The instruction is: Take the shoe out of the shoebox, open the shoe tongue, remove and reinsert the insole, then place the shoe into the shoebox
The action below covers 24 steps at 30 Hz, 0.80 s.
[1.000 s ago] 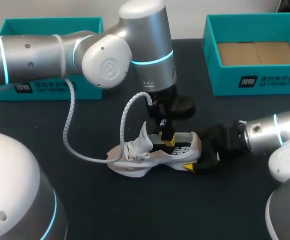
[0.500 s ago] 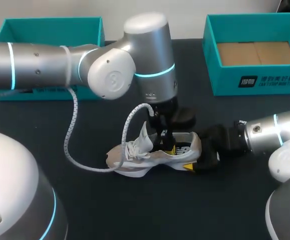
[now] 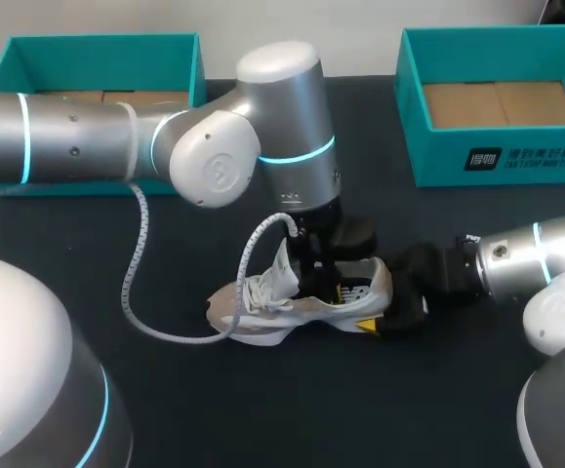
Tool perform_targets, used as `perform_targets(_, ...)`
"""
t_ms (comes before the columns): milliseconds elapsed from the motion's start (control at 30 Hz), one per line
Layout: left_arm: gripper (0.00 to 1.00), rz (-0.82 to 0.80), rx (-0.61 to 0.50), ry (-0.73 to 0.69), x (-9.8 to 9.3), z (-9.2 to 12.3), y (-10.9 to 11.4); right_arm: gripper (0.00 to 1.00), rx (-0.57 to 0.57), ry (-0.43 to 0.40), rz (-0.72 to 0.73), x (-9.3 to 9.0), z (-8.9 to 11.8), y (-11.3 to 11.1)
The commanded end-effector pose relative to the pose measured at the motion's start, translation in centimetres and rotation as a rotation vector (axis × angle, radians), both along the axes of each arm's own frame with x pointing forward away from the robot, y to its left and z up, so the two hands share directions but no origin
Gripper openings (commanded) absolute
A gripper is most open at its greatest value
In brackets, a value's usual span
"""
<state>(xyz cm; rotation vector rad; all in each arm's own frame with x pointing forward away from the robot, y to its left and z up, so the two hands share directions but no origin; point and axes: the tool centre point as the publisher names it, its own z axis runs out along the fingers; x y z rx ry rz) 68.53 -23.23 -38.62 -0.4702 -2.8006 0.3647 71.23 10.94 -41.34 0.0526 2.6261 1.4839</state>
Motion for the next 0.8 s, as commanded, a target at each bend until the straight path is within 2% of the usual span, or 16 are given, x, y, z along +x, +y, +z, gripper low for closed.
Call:
perform_targets(33,0.45,0.007,-0.001,-0.012,-0.6,-0.5,0.3,0.0,-0.002,-0.001,-0.002,0.0,0.1,0.0)
perform_targets(100,0.49,0.0,-0.002,-0.015,-0.7,-0.9,0.2,0.0,-0.002,-0.001,-0.002,0.0,0.1,0.0)
perform_targets(267,0.5,0.006,0.012,-0.061,-0.6,-2.1,-0.1,0.0,-0.002,-0.001,-0.002,0.0,0.1,0.0)
perform_targets(500,0.46,0.043,0.012,-0.145,0.1,-3.4,-0.5,0.0,-0.002,-0.001,-0.002,0.0,0.1,0.0)
perform_targets(600,0.4,0.05,0.01,-0.149,0.3,-3.9,-0.5,0.0,-0.002,-0.001,-0.002,0.0,0.1,0.0)
perform_targets(667,0.24,0.058,0.006,-0.153,0.3,-4.0,-0.4,0.0,-0.002,-0.001,-0.002,0.0,0.1,0.0)
perform_targets(733,0.0,0.058,0.009,-0.155,0.4,-4.0,-0.3,0.0,-0.002,-0.001,-0.002,0.0,0.1,0.0)
perform_targets(800,0.0,0.059,0.004,-0.153,0.4,-3.8,-0.1,0.0,-0.002,-0.001,-0.002,0.0,0.1,0.0)
